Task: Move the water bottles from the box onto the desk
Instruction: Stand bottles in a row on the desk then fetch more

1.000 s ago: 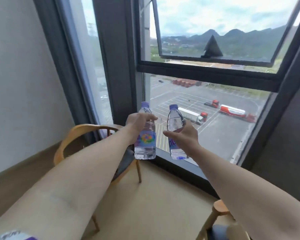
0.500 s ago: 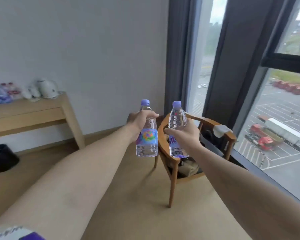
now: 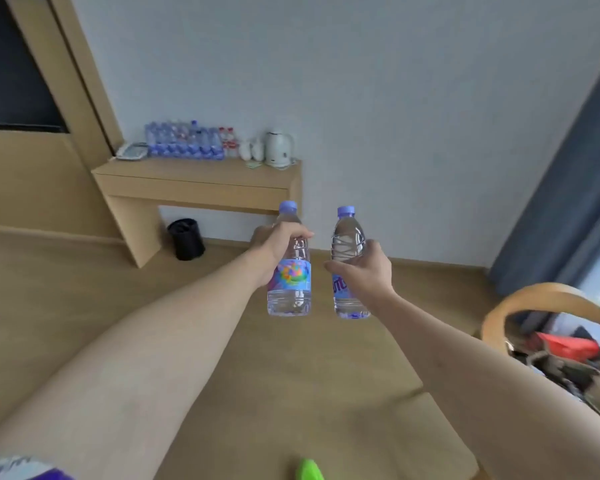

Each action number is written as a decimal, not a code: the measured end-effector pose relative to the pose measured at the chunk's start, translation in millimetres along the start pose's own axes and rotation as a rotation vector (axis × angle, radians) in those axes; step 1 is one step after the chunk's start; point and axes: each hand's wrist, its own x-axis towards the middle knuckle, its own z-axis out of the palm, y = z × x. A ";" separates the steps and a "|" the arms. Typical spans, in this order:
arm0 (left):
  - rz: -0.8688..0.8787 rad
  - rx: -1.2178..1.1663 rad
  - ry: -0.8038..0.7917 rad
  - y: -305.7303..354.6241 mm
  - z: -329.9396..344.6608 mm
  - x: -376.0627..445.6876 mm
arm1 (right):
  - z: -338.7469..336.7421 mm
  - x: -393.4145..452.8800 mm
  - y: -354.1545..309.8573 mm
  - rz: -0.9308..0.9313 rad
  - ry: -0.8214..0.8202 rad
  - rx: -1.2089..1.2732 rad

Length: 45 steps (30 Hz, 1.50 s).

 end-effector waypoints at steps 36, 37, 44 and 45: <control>-0.005 -0.139 0.181 163.3 -334.6 560.5 | 502.1 442.7 -208.3 -0.059 -0.209 0.008; -0.023 -0.133 0.174 161.8 -340.5 573.3 | 513.4 452.0 -209.3 -0.047 -0.207 0.008; -0.072 -0.057 0.174 149.0 -380.8 673.4 | 595.8 524.5 -207.0 0.056 -0.220 0.068; -0.070 -0.048 0.178 150.9 -386.0 690.8 | 608.5 538.4 -206.3 0.050 -0.223 0.063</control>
